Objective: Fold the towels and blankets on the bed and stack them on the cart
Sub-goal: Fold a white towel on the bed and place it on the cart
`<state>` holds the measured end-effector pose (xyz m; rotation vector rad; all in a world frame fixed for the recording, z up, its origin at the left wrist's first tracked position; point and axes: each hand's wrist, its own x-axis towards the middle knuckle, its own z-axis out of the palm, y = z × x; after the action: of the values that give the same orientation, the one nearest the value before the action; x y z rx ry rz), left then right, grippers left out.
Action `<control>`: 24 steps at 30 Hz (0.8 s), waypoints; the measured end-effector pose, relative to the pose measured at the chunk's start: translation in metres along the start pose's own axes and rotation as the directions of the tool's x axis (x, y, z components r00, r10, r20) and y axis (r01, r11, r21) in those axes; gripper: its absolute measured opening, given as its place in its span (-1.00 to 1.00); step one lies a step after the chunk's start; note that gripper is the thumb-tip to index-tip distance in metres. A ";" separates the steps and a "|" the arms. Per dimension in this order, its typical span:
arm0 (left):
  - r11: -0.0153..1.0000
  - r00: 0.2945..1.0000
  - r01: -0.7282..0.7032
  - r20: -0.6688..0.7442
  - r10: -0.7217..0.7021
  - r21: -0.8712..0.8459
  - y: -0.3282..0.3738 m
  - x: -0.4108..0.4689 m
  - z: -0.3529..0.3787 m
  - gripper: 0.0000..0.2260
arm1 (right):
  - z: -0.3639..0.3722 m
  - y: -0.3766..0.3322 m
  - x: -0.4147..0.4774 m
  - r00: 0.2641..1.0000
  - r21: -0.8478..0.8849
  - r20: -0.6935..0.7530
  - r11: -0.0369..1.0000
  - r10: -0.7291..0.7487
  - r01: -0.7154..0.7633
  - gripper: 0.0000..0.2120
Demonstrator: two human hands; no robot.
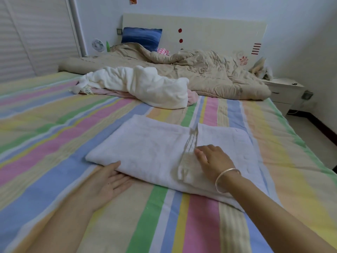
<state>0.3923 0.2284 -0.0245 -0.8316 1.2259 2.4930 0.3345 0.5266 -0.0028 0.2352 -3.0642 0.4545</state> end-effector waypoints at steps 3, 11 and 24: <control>0.971 0.999 -0.042 0.008 0.045 -0.234 0.007 0.014 -0.001 -0.54 | 0.022 -0.007 0.004 0.994 -0.086 0.070 0.994 0.079 -0.073 -0.40; 0.966 0.962 -0.183 -0.234 0.138 -0.182 0.009 0.036 0.067 -0.52 | 0.048 -0.005 0.001 0.991 -0.203 0.096 0.976 0.095 -0.074 -0.37; 0.001 0.418 -0.825 0.610 0.674 0.565 -0.060 -0.011 0.229 -0.87 | -0.027 0.051 -0.020 0.902 0.952 0.267 -0.239 0.338 -0.192 -0.55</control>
<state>0.3400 0.4457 0.0543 0.5419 3.0224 1.7869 0.3467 0.5857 0.0073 -0.5122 -1.6379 2.7046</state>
